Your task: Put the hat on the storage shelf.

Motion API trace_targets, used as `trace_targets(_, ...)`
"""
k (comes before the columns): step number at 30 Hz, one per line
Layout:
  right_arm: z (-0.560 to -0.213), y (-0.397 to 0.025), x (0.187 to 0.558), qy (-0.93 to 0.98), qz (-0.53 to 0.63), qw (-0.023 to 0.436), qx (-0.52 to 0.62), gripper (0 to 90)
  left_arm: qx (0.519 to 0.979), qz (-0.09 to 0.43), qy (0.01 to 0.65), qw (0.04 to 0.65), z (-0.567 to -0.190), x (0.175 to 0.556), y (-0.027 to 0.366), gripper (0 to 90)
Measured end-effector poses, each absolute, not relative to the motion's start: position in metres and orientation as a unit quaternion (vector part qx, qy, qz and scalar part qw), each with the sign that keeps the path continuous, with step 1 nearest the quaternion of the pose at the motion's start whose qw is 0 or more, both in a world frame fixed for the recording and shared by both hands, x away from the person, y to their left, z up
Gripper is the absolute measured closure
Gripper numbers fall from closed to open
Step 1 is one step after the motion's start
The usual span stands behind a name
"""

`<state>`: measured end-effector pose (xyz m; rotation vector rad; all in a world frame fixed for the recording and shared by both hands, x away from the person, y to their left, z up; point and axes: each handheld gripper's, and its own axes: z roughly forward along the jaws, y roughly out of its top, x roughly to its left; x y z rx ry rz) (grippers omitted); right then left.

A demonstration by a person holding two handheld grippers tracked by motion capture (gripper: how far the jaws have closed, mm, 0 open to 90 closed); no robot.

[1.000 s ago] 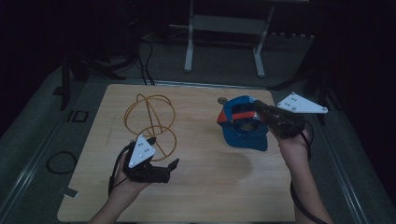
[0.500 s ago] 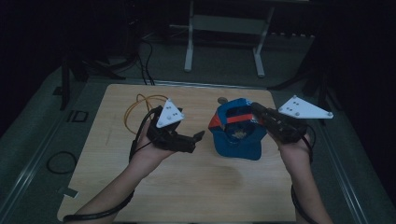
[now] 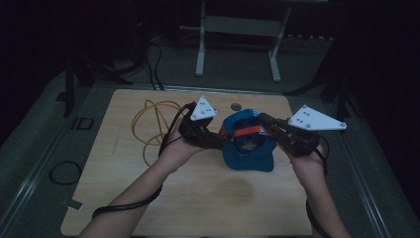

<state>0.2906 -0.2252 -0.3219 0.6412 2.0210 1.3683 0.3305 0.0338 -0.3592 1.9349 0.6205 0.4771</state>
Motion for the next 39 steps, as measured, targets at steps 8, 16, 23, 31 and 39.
trace_targets(8, -0.328, -0.212, 0.286, 0.776, 0.513, 0.292, 0.223, 89.8, 0.815, 0.185, 0.243, 0.492, -0.360, 0.335, 0.020, 22.8)
trace_targets(16, -0.335, -0.206, 0.287, 0.780, 0.510, 0.287, 0.223, 89.7, 0.828, 0.175, 0.254, 0.469, -0.365, 0.337, 0.011, 58.4)
trace_targets(23, -0.336, -0.204, 0.285, 0.780, 0.513, 0.284, 0.219, 89.7, 0.835, 0.180, 0.255, 0.453, -0.371, 0.339, 0.006, 88.6)
trace_targets(31, -0.338, -0.207, 0.278, 0.776, 0.525, 0.272, 0.221, 89.6, 0.817, 0.221, 0.258, 0.467, -0.363, 0.334, 0.007, 90.0)
trace_targets(39, -0.341, -0.211, 0.272, 0.774, 0.538, 0.254, 0.218, 81.0, 0.808, 0.248, 0.247, 0.473, -0.357, 0.328, 0.009, 90.0)
